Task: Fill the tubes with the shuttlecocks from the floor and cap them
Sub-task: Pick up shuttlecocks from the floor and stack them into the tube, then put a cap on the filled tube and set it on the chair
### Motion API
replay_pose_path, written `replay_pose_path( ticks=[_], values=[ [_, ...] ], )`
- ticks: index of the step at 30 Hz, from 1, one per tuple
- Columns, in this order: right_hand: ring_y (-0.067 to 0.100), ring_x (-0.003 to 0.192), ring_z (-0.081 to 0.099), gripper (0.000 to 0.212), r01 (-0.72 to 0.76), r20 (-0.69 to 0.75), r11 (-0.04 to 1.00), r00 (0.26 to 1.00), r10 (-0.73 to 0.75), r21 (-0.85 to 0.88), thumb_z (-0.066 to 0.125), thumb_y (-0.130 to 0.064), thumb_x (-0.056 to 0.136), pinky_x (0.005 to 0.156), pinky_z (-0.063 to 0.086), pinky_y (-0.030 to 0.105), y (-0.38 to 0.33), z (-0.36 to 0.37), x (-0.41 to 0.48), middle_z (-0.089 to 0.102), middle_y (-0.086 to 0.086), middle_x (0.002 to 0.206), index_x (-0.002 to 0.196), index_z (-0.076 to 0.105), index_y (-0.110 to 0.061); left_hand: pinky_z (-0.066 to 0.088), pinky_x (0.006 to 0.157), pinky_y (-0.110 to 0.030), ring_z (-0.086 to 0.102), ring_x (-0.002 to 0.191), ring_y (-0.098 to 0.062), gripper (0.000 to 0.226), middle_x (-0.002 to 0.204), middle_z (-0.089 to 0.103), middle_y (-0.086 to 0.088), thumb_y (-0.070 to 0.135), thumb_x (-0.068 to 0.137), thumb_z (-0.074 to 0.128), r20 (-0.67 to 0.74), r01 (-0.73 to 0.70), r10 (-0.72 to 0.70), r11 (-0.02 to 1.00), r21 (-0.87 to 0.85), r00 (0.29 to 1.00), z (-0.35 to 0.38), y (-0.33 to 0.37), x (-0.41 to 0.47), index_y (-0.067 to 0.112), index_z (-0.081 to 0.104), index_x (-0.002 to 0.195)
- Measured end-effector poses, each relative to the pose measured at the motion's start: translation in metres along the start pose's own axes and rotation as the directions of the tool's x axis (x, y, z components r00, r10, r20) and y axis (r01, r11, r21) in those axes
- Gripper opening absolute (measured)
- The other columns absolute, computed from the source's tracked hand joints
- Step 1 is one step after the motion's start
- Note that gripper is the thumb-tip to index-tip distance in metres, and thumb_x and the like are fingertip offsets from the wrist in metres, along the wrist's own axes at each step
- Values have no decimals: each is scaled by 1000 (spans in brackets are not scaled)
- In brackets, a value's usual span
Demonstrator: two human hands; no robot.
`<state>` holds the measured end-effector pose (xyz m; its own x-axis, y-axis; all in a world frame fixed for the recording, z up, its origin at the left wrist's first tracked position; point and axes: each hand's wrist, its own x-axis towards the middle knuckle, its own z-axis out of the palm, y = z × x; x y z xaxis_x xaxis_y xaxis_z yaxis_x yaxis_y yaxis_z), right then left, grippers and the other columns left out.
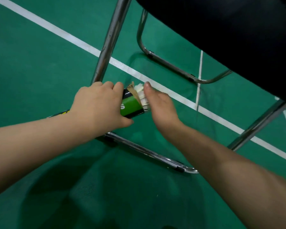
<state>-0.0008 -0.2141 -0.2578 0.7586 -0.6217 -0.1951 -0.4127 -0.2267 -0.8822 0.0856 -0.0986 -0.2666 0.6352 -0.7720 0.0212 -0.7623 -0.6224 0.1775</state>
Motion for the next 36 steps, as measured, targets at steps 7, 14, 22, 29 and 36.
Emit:
replay_pose_path(
  ticks=[7, 14, 22, 29, 36],
  values=[
    [8, 78, 63, 74, -92, 440, 994, 896, 59, 54, 27, -76, 75, 84, 43, 28, -10, 13, -15, 71, -2, 84, 85, 71, -18, 38, 65, -30, 38, 80, -17, 62, 84, 39, 7, 72, 60, 59, 0, -43, 43, 998, -36, 999, -15, -19, -29, 24, 34, 90],
    [4, 89, 60, 37, -46, 603, 995, 793, 90, -87, 43, -56, 83, 99, 42, 30, -41, 36, -36, 65, -11, 91, 85, 64, -25, 44, 74, -32, 50, 93, -17, 67, 98, 52, 7, 75, 62, 56, -17, -76, 75, 994, -77, 997, -27, -42, -54, 25, 43, 106],
    [18, 77, 52, 41, 137, 230, 960, 970, -80, -246, 45, -43, 94, 77, 43, 34, -74, 49, -78, 53, -5, 69, 56, 48, -26, 45, 72, -33, 52, 92, -19, 66, 96, 56, 6, 69, 55, 59, -131, -108, 80, 969, -222, 988, -43, -34, -71, 24, 49, 103],
    [14, 56, 43, 45, 411, 31, 814, 898, -438, -410, 51, -36, 93, 56, 36, 35, -110, 28, -132, 44, -6, 51, 52, 46, -18, 39, 64, -30, 53, 92, -16, 61, 102, 56, 9, 59, 54, 57, -232, -173, 67, 863, -474, 970, -83, -14, -98, 29, 52, 107],
    [20, 73, 43, 39, 522, 43, 544, 746, -665, -657, 41, -51, 87, 64, 32, 34, -126, 16, -169, 43, -9, 65, 61, 41, -22, 32, 55, -6, 44, 67, -3, 61, 79, 45, 24, 57, 55, 42, -323, -177, -47, 757, -629, 945, -104, 7, -133, 33, 53, 109]
  ],
)
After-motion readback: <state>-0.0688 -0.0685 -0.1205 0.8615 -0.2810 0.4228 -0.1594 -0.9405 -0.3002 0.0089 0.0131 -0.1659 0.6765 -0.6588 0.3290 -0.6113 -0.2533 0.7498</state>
